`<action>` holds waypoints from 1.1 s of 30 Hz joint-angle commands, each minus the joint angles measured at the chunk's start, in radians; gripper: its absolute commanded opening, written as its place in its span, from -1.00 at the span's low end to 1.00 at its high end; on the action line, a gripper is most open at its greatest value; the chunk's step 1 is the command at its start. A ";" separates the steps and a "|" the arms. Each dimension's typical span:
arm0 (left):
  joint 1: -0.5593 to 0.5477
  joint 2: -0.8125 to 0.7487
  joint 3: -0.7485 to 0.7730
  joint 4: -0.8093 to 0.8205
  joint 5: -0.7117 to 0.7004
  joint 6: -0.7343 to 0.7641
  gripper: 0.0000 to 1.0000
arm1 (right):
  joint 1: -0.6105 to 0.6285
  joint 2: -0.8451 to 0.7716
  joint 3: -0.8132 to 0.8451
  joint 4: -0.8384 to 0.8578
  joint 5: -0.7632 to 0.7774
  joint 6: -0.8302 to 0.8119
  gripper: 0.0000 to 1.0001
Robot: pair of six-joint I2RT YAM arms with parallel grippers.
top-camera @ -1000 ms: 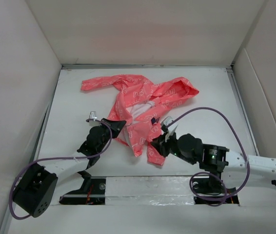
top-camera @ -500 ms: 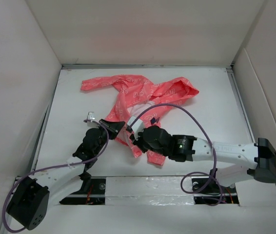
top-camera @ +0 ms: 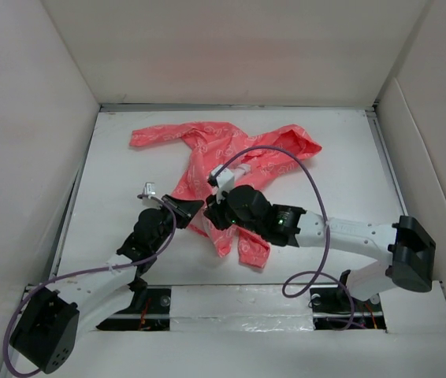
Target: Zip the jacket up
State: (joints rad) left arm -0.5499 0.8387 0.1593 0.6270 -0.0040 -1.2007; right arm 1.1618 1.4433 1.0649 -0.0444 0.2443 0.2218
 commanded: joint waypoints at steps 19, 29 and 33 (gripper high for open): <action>-0.004 -0.056 -0.037 0.046 0.042 0.007 -1.00 | -0.082 0.052 -0.069 0.189 -0.174 0.226 -0.44; -0.004 -0.056 -0.040 0.054 0.050 0.004 -1.00 | -0.082 0.075 -0.074 0.189 -0.152 0.244 -0.42; -0.004 -0.058 -0.041 0.054 0.053 0.004 -1.00 | -0.082 0.074 -0.071 0.201 -0.148 0.248 -0.42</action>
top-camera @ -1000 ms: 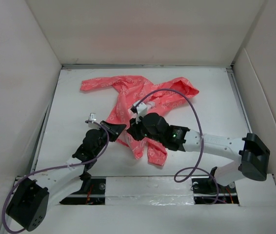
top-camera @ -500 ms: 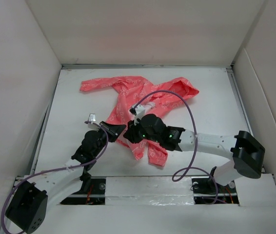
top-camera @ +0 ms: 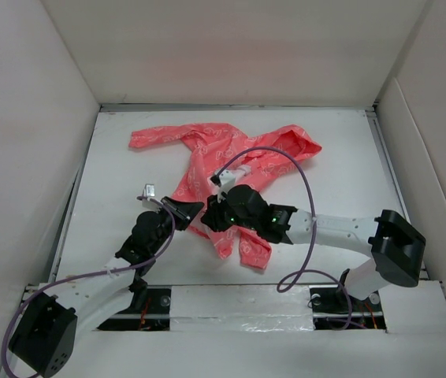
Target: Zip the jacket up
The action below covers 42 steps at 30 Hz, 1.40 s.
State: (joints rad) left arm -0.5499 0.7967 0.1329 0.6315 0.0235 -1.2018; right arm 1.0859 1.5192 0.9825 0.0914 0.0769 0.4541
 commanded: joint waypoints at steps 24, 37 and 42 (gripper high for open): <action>-0.004 -0.030 -0.026 0.063 0.046 -0.012 -1.00 | -0.017 0.027 0.022 0.079 0.035 0.015 -0.40; -0.004 -0.053 -0.029 0.059 0.050 -0.016 -1.00 | -0.017 0.038 0.031 0.079 0.043 0.015 -0.46; -0.004 -0.050 -0.029 0.059 0.056 -0.016 -1.00 | -0.017 0.035 0.027 0.088 0.043 0.017 -0.60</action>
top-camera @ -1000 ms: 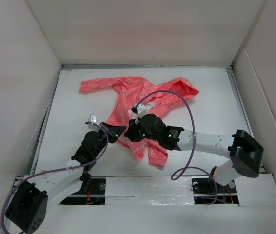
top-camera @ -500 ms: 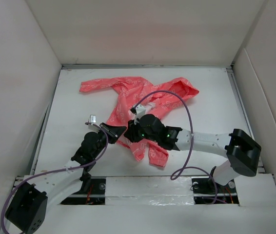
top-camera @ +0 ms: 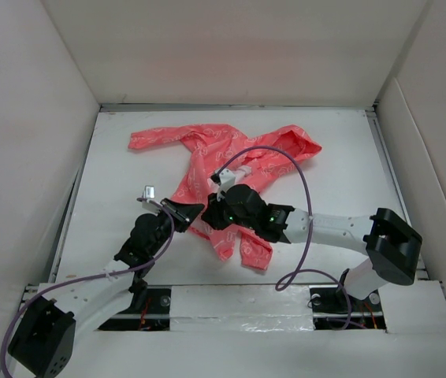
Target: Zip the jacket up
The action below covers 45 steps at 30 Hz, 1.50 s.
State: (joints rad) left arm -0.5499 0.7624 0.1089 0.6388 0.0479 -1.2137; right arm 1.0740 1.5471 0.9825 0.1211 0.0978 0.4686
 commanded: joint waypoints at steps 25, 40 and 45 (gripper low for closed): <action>-0.004 -0.025 -0.005 0.039 0.043 -0.001 -1.00 | -0.046 -0.180 -0.091 0.212 0.037 0.007 -1.00; -0.004 -0.018 0.012 0.032 0.046 0.005 -1.00 | 0.138 -0.067 0.090 -0.101 0.278 -0.234 -0.38; -0.004 -0.025 0.011 0.030 0.046 0.003 -1.00 | 0.147 -0.007 0.168 -0.238 0.338 -0.232 -0.21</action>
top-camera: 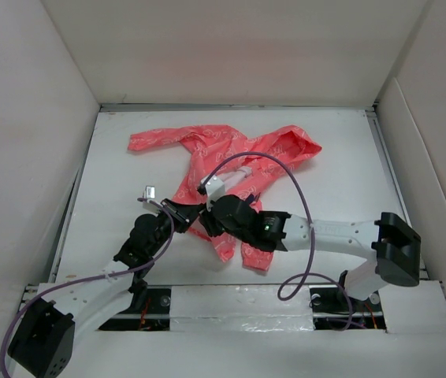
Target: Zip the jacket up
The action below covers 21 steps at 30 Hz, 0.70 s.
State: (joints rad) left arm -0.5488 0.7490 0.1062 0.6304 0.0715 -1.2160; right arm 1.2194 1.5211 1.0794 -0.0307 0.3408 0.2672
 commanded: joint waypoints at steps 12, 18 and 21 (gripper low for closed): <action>-0.005 -0.025 0.007 0.038 0.024 0.003 -1.00 | 0.002 0.083 0.111 -0.118 0.084 0.026 -0.25; -0.005 -0.023 0.001 0.040 0.022 0.000 -1.00 | 0.002 0.091 0.108 -0.084 0.056 0.038 -0.32; -0.005 -0.025 0.000 0.041 0.024 0.001 -1.00 | 0.002 0.097 0.116 -0.089 0.066 0.044 -0.38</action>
State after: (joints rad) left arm -0.5488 0.7410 0.1062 0.6224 0.0719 -1.2160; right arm 1.2182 1.6131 1.1454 -0.1471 0.4038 0.2962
